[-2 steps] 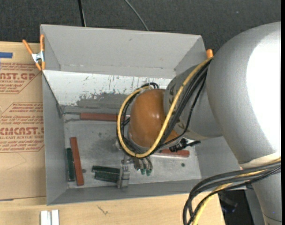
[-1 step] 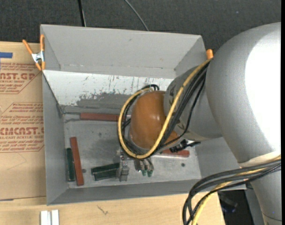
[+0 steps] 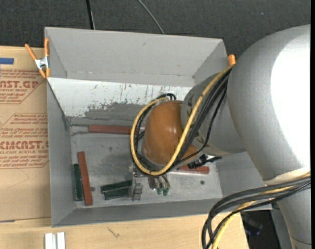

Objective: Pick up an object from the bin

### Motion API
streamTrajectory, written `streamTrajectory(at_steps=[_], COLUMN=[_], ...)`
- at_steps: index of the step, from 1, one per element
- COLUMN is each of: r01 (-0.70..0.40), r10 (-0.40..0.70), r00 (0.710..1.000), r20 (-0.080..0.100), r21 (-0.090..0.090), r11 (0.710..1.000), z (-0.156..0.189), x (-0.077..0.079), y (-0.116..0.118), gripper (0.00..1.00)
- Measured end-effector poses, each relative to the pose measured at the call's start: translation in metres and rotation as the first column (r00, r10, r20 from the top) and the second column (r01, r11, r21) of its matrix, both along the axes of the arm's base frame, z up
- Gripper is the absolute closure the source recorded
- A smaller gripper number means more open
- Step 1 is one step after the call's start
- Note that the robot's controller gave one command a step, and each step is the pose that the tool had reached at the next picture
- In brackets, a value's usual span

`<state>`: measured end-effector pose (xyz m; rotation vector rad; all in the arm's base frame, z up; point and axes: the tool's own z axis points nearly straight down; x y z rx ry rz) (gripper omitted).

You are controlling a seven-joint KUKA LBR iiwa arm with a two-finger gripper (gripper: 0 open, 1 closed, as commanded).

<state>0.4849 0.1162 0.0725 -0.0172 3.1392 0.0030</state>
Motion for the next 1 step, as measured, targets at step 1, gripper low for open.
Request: streamTrajectory(at_steps=[1], r01=[-0.069], r10=[0.069], r00=[0.998], r20=[0.007], r21=[-0.001], r11=[0.998], z=[0.1951], x=[-0.0013], y=[-0.0318], gripper=[1.00])
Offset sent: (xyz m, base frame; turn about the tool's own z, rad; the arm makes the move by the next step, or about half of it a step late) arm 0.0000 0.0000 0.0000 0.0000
